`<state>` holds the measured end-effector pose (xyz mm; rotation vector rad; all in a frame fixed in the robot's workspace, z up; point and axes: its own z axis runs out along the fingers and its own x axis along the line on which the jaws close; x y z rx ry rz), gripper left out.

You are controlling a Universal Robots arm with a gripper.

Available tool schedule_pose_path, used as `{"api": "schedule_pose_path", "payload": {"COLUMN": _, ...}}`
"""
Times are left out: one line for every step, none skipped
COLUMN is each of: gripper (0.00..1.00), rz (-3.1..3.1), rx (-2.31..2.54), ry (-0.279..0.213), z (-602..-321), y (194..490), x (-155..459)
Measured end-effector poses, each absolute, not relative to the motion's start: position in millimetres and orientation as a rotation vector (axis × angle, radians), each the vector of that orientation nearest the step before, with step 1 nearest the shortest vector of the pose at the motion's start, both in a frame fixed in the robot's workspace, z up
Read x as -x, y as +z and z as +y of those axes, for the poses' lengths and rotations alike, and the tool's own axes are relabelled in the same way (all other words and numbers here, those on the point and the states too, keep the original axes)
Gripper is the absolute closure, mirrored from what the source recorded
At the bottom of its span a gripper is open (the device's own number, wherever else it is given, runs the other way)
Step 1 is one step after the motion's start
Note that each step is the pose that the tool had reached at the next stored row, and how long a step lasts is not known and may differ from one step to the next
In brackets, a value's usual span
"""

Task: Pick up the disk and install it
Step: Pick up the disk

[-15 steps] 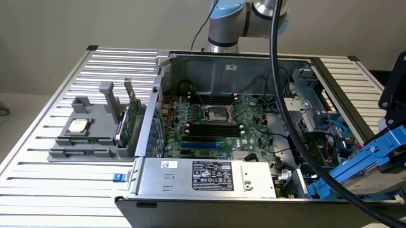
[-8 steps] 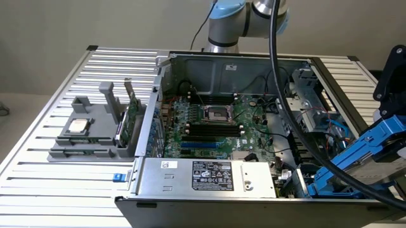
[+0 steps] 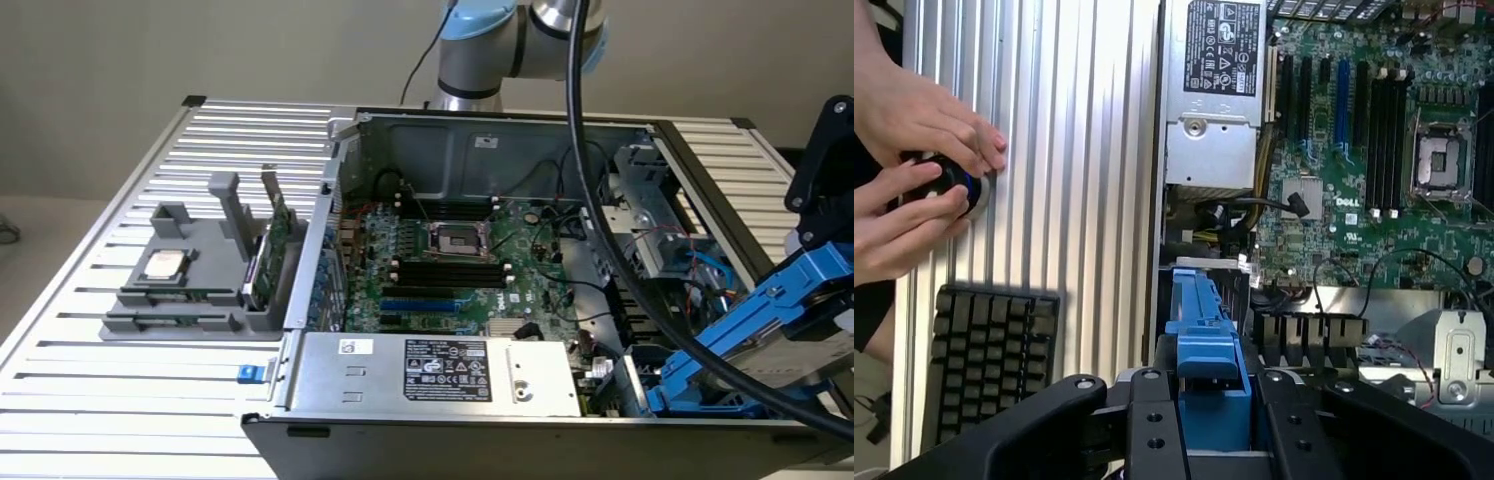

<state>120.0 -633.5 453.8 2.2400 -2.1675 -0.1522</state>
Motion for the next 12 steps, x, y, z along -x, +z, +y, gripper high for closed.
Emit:
{"api": "schedule_pose_path", "payload": {"gripper": 0.67, "rz": -2.168, "rx": -2.240, "ry": -0.152, "z": -633.5, "y": 453.8, "x": -120.0}}
{"api": "schedule_pose_path", "payload": {"gripper": 0.67, "rz": -2.168, "rx": -2.239, "ry": -0.152, "z": -633.5, "y": 453.8, "x": -120.0}}
{"api": "schedule_pose_path", "payload": {"gripper": 0.67, "rz": -2.168, "rx": -2.238, "ry": -0.151, "z": -633.5, "y": 453.6, "x": -120.0}}
{"api": "schedule_pose_path", "payload": {"gripper": 0.67, "rz": -2.167, "rx": -2.236, "ry": -0.148, "z": -633.5, "y": 453.4, "x": -120.0}}
{"api": "schedule_pose_path", "payload": {"gripper": 0.67, "rz": -2.167, "rx": -2.234, "ry": -0.145, "z": -633.5, "y": 452.7, "x": -120.0}}
{"api": "schedule_pose_path", "payload": {"gripper": 0.67, "rz": -2.167, "rx": -2.233, "ry": -0.144, "z": -633.5, "y": 451.5, "x": -120.1}}
{"api": "schedule_pose_path", "payload": {"gripper": 0.67, "rz": -2.167, "rx": -2.233, "ry": -0.144, "z": -633.5, "y": 450.5, "x": -120.1}}
{"api": "schedule_pose_path", "payload": {"gripper": 0.67, "rz": -2.168, "rx": -2.233, "ry": -0.144, "z": -633.3, "y": 449.8, "x": -120.1}}
{"api": "schedule_pose_path", "payload": {"gripper": 0.67, "rz": -2.168, "rx": -2.232, "ry": -0.144, "z": -633.0, "y": 449.5, "x": -120.1}}
{"api": "schedule_pose_path", "payload": {"gripper": 0.67, "rz": -2.168, "rx": -2.232, "ry": -0.144, "z": -632.8, "y": 449.1, "x": -120.1}}
{"api": "schedule_pose_path", "payload": {"gripper": 0.67, "rz": -2.168, "rx": -2.231, "ry": -0.145, "z": -632.5, "y": 448.9, "x": -120.0}}
{"api": "schedule_pose_path", "payload": {"gripper": 0.67, "rz": -2.169, "rx": -2.229, "ry": -0.146, "z": -631.9, "y": 448.4, "x": -120.0}}
